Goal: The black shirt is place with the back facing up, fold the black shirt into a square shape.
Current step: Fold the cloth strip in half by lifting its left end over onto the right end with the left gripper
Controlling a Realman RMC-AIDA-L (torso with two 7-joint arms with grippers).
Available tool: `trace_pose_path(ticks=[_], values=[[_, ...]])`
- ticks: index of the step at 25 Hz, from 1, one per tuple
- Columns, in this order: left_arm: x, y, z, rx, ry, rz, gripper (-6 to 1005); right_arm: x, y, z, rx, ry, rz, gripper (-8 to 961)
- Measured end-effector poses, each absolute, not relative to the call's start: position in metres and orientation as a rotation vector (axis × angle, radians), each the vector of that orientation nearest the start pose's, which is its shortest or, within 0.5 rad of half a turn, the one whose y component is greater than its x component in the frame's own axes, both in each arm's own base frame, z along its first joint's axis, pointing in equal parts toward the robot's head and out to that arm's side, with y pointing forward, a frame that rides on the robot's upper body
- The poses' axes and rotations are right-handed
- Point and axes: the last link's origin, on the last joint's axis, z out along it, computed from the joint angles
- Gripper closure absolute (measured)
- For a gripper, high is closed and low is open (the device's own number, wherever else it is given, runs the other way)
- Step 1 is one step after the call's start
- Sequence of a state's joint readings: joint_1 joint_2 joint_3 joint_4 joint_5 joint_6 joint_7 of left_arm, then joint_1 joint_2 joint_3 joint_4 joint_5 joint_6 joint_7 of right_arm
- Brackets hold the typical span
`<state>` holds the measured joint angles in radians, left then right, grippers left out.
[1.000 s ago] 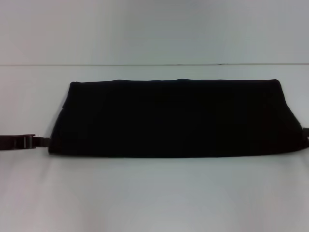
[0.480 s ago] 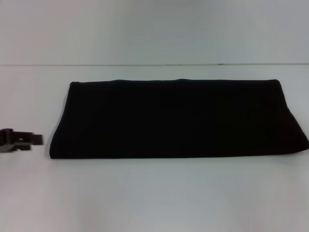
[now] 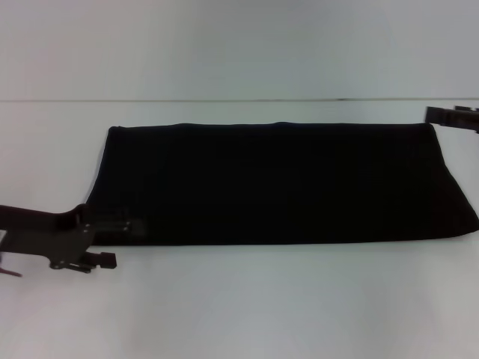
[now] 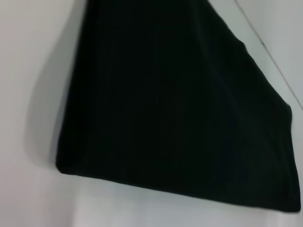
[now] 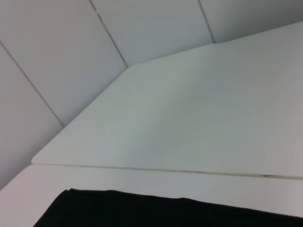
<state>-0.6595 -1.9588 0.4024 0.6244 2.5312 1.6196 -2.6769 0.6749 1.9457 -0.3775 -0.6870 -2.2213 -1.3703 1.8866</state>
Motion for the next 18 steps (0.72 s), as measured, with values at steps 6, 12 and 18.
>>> trace_pose_path(ticks=[6, 12, 18], values=[[-0.310, 0.346, 0.041, 1.857, 2.638, 0.468, 78, 0.269, 0.417, 0.085, -2.290, 1.091, 0.577, 40], [-0.319, 0.344, 0.037, 1.644, 2.761, 0.547, 75, 0.264, 0.422, 0.080, -2.284, 1.062, 0.574, 31], [-0.323, 0.348, 0.039, 1.539, 2.829, 0.598, 76, 0.263, 0.424, 0.075, -2.277, 1.048, 0.571, 33]])
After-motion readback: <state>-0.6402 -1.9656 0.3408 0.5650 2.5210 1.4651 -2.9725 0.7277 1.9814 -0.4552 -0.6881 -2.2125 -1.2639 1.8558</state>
